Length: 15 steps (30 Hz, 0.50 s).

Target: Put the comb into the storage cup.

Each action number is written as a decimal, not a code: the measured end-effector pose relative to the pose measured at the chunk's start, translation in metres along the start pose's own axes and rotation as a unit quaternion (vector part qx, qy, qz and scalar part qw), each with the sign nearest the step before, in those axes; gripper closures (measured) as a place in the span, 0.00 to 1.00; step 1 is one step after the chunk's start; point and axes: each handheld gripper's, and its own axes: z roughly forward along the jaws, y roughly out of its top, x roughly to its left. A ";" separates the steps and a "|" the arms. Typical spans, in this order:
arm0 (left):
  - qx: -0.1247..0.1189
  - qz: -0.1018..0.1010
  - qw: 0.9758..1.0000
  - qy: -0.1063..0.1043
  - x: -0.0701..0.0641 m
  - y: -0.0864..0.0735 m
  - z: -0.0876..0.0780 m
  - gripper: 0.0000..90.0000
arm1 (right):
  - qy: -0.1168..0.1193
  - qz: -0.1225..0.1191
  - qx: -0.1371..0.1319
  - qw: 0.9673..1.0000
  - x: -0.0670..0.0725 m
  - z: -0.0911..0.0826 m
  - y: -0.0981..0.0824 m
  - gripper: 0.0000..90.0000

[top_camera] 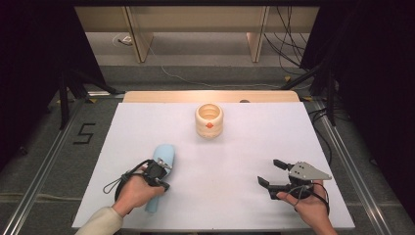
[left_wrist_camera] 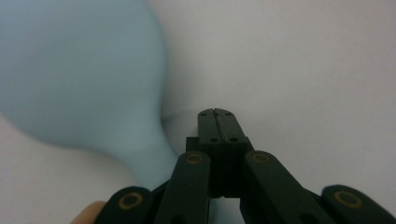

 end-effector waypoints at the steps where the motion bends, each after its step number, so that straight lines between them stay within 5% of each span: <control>1: 0.002 -0.002 1.000 0.003 0.002 -0.003 -0.002 1.00 | 0.000 0.001 0.001 1.000 0.000 0.000 0.000 0.18; 15: 0.013 -0.016 1.000 0.016 0.020 -0.025 -0.013 1.00 | 0.000 0.003 0.001 1.000 0.000 0.000 0.000 0.18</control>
